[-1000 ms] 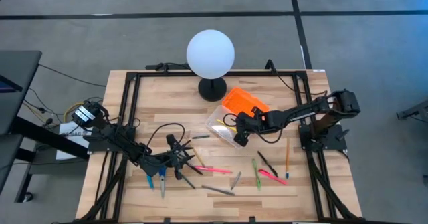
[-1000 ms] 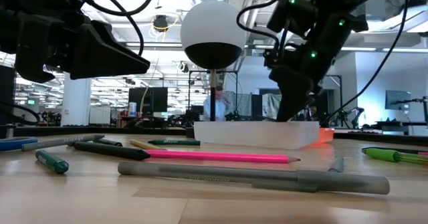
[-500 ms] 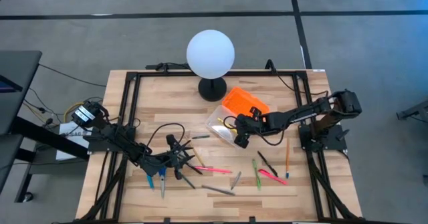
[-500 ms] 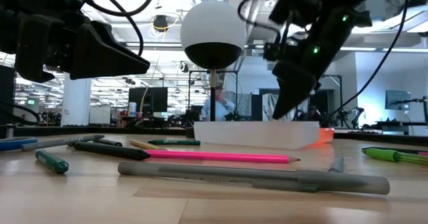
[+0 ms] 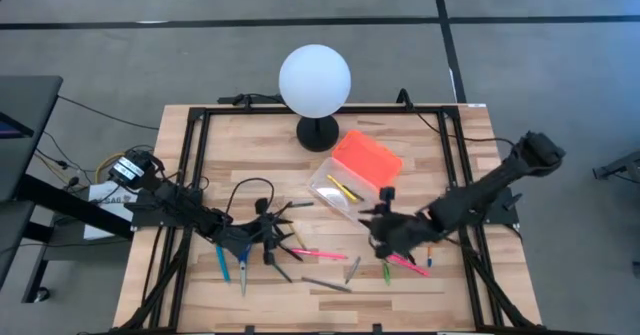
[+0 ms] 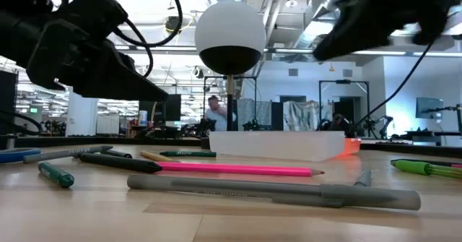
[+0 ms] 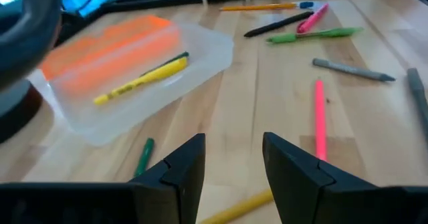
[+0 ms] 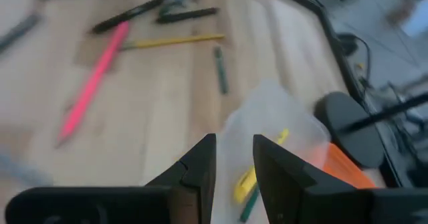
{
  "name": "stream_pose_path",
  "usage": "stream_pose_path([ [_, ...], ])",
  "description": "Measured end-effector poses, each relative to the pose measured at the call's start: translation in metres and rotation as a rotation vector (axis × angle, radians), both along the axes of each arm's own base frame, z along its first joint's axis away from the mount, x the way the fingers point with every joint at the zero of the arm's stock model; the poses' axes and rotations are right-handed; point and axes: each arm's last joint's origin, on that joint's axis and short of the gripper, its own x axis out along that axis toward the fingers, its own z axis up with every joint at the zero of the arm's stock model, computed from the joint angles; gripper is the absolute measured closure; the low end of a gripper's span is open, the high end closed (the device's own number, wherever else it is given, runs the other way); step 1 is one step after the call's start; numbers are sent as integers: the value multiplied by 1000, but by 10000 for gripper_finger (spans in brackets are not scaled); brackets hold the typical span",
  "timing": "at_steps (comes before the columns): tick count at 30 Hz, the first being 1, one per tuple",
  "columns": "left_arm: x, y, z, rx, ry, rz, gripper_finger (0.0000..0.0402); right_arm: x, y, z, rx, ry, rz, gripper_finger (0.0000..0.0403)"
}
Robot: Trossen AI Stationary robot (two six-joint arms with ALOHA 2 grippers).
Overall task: Pick & place school supplies into a supply box
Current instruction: Put the dark green crayon into the orange supply box
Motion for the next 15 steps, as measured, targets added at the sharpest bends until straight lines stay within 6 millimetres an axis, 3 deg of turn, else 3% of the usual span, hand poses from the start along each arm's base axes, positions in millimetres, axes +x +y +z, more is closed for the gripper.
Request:
stream_pose_path([
  [8,3,4,-2,131,56,-79,265,-35,17,-8,32,-32,124,310],
  [15,35,44,2,48,230,-30,279,-43,27,-10,97,-111,175,310],
])
